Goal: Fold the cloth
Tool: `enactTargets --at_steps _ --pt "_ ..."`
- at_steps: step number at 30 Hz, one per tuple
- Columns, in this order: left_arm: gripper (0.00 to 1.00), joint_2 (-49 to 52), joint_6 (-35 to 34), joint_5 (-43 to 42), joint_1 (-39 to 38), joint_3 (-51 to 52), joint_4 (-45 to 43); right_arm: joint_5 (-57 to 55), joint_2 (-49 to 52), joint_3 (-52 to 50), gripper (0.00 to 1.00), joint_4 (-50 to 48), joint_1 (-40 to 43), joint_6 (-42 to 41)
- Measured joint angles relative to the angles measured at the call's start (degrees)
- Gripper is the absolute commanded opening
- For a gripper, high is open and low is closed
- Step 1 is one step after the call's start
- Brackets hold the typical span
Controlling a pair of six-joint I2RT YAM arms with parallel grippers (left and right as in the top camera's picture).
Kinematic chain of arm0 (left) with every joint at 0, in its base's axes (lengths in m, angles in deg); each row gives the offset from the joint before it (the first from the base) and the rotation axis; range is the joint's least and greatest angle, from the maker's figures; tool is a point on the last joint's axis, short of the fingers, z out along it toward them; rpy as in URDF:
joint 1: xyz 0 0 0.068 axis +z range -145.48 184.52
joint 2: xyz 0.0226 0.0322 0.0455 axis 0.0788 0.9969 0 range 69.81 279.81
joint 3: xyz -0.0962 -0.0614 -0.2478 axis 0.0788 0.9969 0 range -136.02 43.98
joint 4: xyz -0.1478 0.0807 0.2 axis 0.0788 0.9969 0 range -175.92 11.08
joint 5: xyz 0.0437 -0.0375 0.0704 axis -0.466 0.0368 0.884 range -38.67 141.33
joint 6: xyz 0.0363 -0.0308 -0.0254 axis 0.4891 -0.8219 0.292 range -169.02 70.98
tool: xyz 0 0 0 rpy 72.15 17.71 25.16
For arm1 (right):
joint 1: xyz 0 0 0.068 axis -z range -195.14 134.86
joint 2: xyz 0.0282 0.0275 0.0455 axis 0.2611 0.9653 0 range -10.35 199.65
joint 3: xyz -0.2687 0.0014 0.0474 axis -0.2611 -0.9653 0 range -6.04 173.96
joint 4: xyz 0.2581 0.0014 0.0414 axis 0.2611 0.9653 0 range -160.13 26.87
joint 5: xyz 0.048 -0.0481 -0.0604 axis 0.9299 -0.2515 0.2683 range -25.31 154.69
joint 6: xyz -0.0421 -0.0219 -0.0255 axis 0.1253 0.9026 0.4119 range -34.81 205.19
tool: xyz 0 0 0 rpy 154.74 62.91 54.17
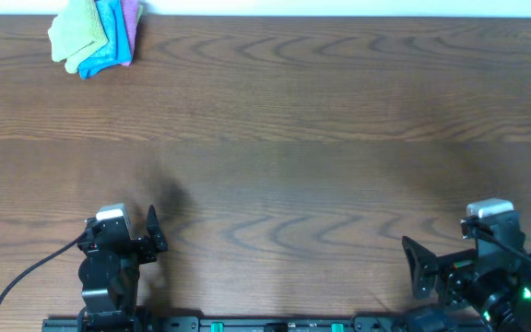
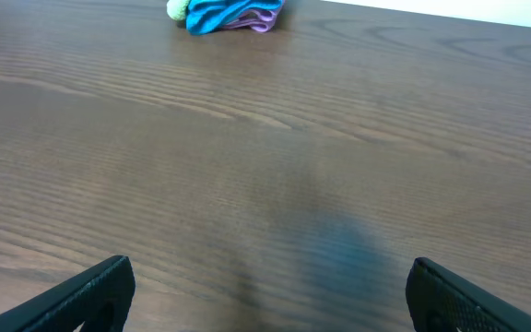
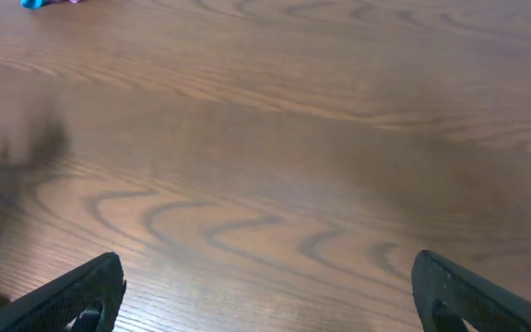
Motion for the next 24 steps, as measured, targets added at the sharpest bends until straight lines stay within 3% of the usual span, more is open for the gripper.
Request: enactTargets --at_steps 18,24 --pt "0.95 0.0 0.02 0.0 0.0 0.0 0.0 -0.11 0.02 0.0 0.99 0.07 0.0 0.07" --pt "0.95 0.0 0.02 0.0 0.0 0.0 0.0 -2.89 0.0 0.0 0.99 5.16 0.0 1.68"
